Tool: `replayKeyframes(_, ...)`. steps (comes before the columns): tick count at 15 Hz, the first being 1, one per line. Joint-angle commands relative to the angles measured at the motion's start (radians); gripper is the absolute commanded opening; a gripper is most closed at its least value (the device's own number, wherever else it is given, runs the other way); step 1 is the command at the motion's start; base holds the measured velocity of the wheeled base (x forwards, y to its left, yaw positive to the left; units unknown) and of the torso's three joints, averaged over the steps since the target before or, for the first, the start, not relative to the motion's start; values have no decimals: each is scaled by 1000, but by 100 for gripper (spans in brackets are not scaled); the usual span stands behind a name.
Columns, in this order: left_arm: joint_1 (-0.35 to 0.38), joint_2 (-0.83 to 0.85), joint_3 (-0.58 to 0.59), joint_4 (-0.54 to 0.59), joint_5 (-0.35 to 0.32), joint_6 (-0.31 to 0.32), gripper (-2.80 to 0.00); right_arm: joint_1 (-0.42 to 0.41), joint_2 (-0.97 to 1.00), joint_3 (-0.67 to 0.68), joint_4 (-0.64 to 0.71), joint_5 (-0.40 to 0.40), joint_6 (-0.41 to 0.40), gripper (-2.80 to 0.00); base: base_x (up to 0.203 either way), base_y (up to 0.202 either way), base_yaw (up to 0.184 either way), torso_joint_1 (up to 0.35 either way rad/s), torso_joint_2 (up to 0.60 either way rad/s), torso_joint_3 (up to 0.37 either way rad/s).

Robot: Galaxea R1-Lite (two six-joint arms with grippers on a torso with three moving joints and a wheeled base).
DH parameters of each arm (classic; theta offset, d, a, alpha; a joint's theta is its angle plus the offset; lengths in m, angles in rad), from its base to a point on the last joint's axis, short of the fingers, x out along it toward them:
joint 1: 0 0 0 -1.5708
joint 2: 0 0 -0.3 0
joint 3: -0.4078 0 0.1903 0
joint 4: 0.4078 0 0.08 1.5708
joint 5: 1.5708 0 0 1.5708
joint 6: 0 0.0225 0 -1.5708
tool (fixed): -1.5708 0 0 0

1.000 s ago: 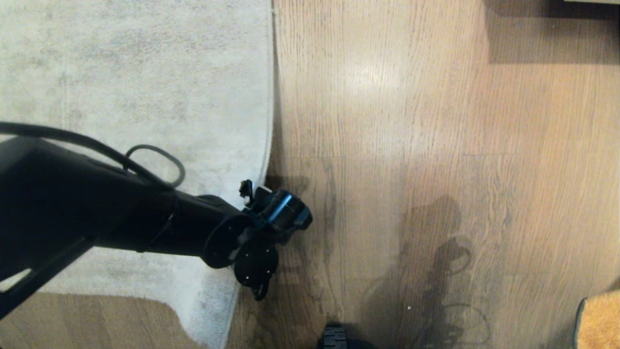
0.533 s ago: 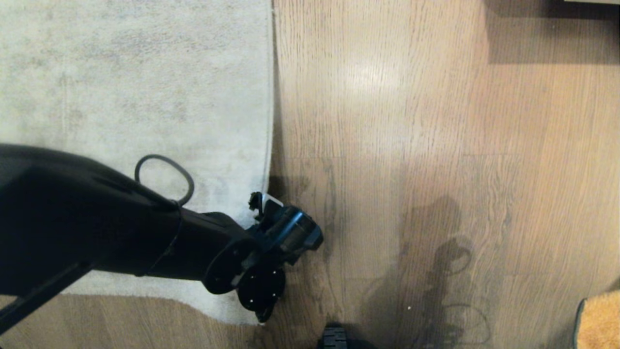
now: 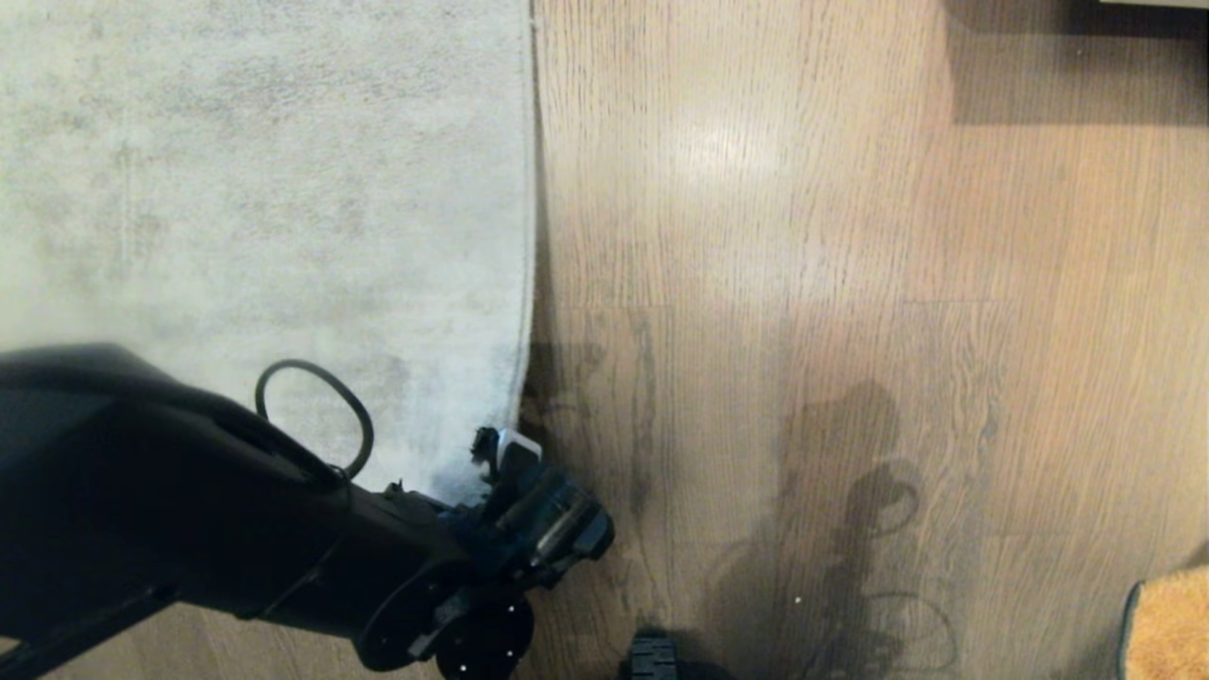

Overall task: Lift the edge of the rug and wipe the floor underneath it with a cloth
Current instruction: Lift up the carpet

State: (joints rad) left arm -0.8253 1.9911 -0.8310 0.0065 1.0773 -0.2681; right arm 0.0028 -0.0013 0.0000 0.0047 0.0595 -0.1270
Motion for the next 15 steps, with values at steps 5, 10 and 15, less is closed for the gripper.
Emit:
replayKeyframes(5, -8, 26, 93, -106, 9, 0, 0, 0, 1, 0, 0, 0, -2, -280, 0, 0, 0, 0, 0, 0)
replayKeyframes(10, -27, 35, 96, -106, 9, 1, 0, 0, 1, 0, 0, 0, -2, -280, 0, 0, 0, 0, 0, 0)
replayKeyframes(15, -52, 48, 130, -114, 7, 1, 0, 0, 1, 0, 0, 0, -2, -280, 0, 0, 0, 0, 0, 0)
